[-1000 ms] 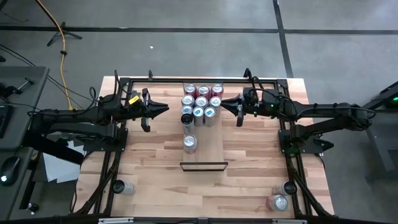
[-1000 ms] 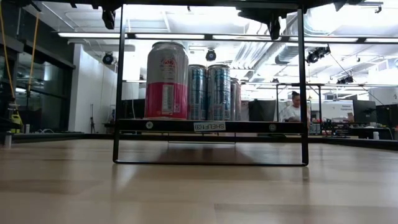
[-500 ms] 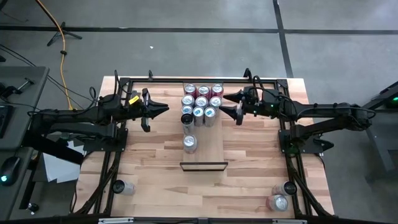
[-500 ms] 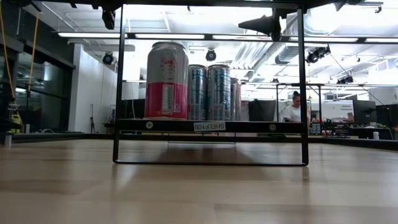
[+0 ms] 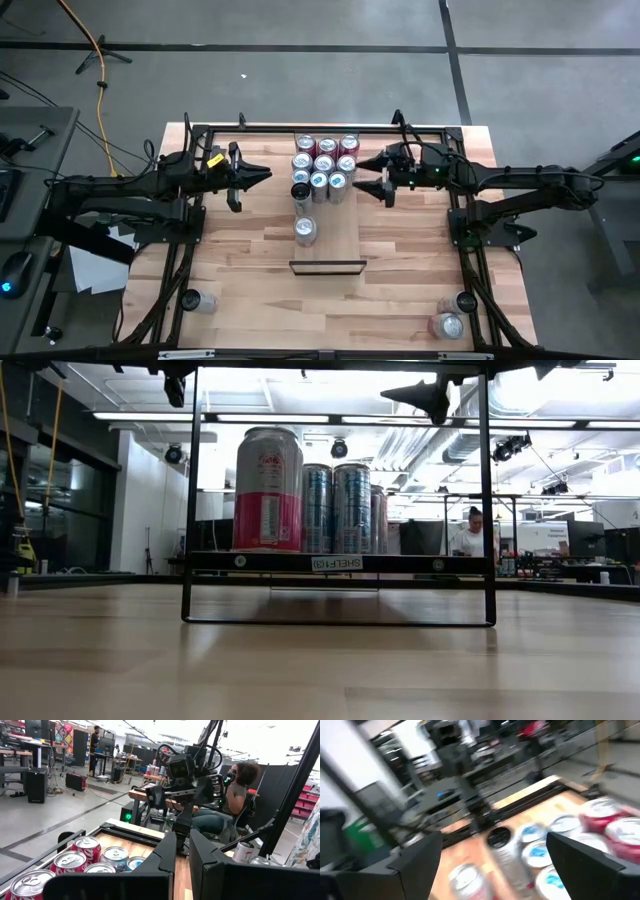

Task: Place canned beverage on shelf
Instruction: Put the right white pink soda can on the shelf aligned with the other white pink soda can

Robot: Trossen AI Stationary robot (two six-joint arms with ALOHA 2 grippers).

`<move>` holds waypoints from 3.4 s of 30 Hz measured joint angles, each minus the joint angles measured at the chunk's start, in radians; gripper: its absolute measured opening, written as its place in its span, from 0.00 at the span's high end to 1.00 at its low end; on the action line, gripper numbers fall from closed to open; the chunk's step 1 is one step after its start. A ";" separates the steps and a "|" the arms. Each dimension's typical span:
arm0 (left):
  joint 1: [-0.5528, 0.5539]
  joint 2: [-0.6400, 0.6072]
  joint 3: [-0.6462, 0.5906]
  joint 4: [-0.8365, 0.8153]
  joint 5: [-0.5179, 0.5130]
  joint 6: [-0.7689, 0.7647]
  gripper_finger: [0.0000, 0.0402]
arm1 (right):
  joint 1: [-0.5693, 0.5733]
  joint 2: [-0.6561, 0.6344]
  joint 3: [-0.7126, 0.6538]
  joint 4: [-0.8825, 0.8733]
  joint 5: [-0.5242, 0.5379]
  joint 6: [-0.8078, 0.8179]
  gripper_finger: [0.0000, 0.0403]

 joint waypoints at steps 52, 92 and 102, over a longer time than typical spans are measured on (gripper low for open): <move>0.000 0.000 0.000 -0.014 -0.027 0.017 1.00 | 1.038 0.324 0.385 -1.448 -0.428 1.146 0.15; 0.000 0.000 0.000 -0.015 -0.076 -0.001 1.00 | 1.208 0.446 0.396 -1.460 -0.116 0.509 0.40; 0.000 0.000 0.000 -0.015 -0.077 0.000 1.00 | 0.977 0.446 0.568 -1.650 -0.016 0.288 0.40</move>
